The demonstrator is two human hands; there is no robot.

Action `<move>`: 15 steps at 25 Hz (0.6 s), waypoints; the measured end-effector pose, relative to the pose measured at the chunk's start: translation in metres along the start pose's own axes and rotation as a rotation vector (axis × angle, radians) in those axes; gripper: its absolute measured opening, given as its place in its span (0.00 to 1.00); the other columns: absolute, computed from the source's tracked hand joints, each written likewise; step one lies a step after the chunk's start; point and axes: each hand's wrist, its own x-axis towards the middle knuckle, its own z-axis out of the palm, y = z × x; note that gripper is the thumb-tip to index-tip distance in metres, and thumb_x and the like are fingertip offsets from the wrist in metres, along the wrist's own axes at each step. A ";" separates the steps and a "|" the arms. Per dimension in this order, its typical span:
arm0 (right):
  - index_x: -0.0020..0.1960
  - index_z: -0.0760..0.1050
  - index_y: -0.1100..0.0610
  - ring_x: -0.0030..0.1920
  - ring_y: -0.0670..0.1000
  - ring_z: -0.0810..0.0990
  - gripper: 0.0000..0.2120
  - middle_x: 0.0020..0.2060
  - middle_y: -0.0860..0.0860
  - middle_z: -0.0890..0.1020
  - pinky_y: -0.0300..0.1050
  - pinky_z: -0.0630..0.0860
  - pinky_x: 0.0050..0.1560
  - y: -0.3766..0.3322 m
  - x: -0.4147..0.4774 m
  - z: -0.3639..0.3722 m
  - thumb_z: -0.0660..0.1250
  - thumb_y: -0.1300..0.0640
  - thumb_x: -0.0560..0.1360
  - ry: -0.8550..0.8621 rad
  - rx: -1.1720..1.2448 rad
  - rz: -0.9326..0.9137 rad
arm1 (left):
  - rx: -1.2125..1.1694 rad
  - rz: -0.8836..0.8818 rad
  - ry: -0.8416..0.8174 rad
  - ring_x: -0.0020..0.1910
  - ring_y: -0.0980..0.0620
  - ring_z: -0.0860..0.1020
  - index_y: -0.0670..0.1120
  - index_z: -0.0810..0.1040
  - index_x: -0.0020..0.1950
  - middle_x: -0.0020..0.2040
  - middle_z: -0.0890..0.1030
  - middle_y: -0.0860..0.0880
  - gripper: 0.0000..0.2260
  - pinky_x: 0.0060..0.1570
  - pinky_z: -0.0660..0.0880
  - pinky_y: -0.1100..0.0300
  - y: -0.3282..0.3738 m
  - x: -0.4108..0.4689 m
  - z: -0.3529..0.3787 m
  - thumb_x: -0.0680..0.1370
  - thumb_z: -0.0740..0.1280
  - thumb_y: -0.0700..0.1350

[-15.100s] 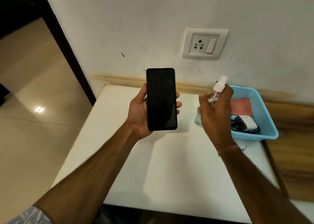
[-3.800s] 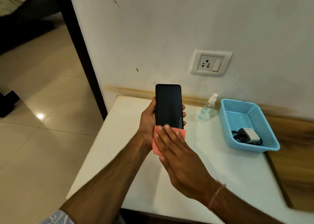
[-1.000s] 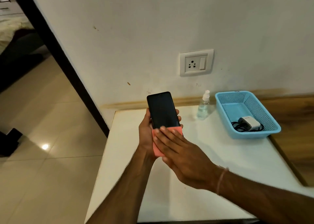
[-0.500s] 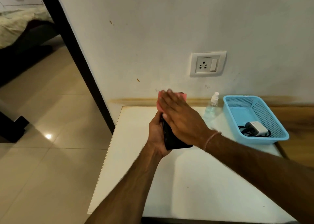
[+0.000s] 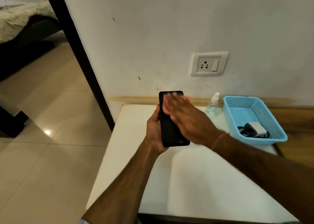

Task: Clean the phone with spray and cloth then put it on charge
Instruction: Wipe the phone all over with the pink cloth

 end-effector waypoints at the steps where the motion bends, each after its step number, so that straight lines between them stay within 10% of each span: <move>1: 0.79 0.45 0.55 0.78 0.49 0.42 0.25 0.79 0.51 0.48 0.47 0.42 0.78 0.000 0.018 -0.005 0.46 0.52 0.84 0.031 0.009 0.074 | -0.014 0.008 0.003 0.67 0.41 0.77 0.45 0.80 0.68 0.68 0.78 0.40 0.26 0.72 0.68 0.44 -0.002 -0.001 0.002 0.81 0.60 0.63; 9: 0.78 0.55 0.56 0.78 0.50 0.48 0.23 0.78 0.51 0.56 0.50 0.49 0.78 -0.035 -0.026 0.029 0.49 0.55 0.83 0.154 0.109 -0.083 | -0.043 0.014 0.018 0.63 0.41 0.78 0.39 0.77 0.68 0.62 0.81 0.40 0.32 0.66 0.73 0.50 -0.002 -0.003 -0.001 0.81 0.58 0.65; 15: 0.74 0.65 0.57 0.78 0.51 0.52 0.20 0.75 0.52 0.64 0.52 0.52 0.78 -0.007 0.002 0.004 0.55 0.57 0.83 0.492 0.333 0.430 | 0.163 0.005 0.063 0.59 0.42 0.82 0.49 0.82 0.66 0.62 0.83 0.42 0.26 0.58 0.78 0.47 -0.020 -0.002 0.011 0.79 0.62 0.66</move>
